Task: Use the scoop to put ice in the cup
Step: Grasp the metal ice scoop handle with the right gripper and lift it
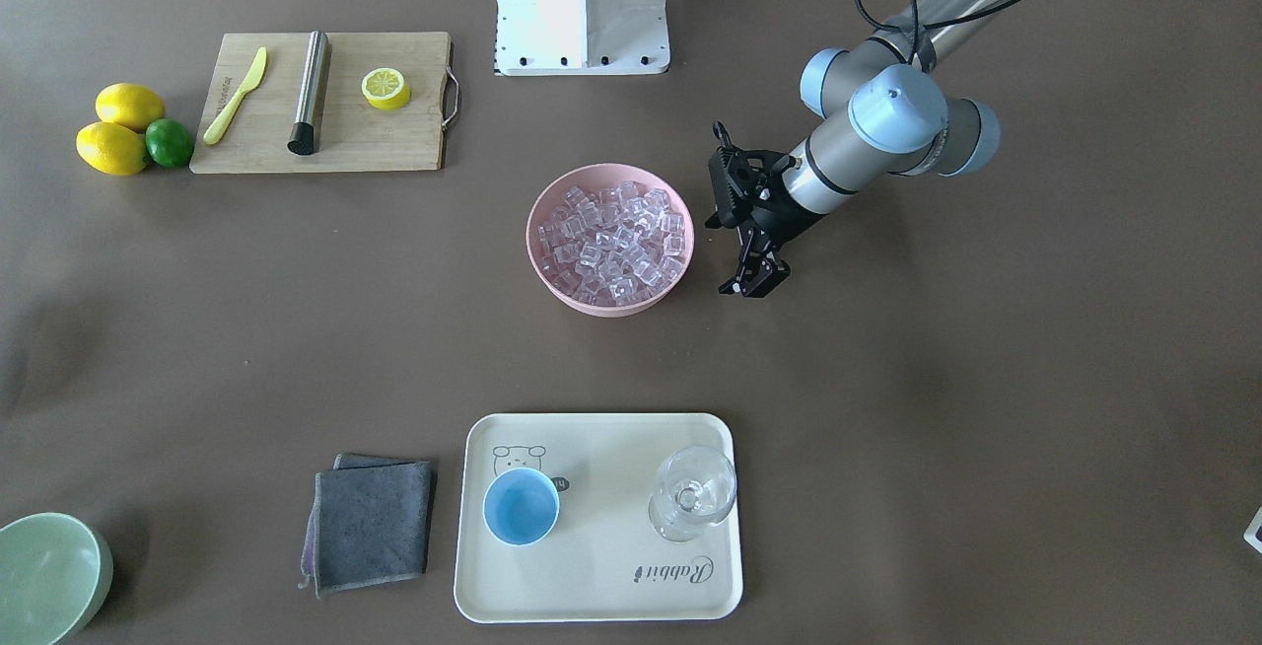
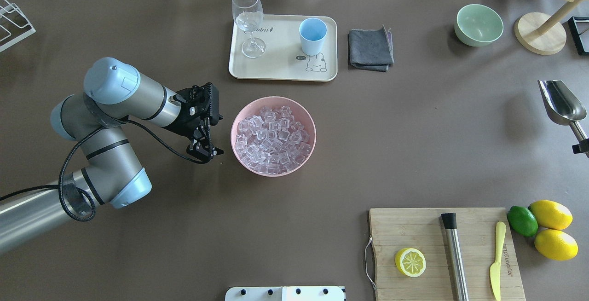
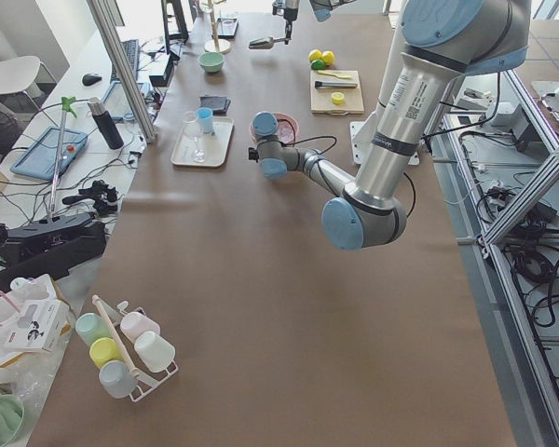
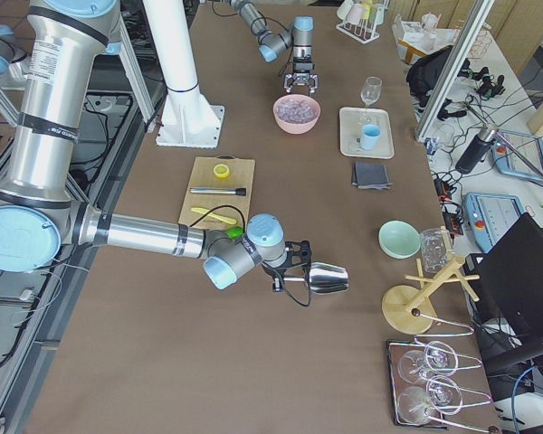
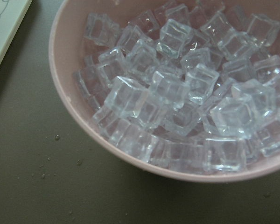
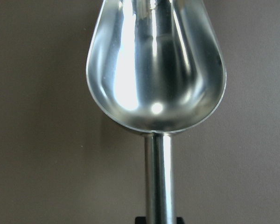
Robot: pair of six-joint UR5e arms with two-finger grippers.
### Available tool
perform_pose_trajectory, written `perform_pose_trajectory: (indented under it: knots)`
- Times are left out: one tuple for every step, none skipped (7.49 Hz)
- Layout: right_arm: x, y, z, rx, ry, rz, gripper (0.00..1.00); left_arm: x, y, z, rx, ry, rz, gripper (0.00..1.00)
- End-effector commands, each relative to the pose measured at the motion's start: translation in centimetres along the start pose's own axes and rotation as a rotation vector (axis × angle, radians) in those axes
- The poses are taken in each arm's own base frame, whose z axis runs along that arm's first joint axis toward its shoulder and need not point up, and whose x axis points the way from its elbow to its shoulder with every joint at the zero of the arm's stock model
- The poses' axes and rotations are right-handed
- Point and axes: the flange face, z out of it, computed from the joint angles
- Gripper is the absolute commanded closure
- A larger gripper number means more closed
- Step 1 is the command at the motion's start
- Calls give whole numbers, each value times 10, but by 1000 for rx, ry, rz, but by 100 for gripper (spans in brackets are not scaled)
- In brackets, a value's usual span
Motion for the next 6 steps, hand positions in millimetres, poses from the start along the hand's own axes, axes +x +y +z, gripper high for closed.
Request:
perform_pose_trajectory:
  knots:
    - [-43,-20,-47,1,-3,-67,100,-1,0,-1,0,0,-1,1]
    - [-48,-27,-63,9,4,-78,100,-2,1,-2,0,-3,-2,1]
    - [-53,-29,-70,17,-3,-85,100,-3,1,-3,1,-3,-3,1]
    - [-56,-31,-77,26,-15,-104,100,-3,2,-3,-1,-3,-5,1]
    - [-60,-33,-82,37,-22,-124,100,-7,3,-6,0,-7,-8,1]
    - [-69,-37,-89,51,-30,-138,100,-7,2,-7,1,-7,-5,1]
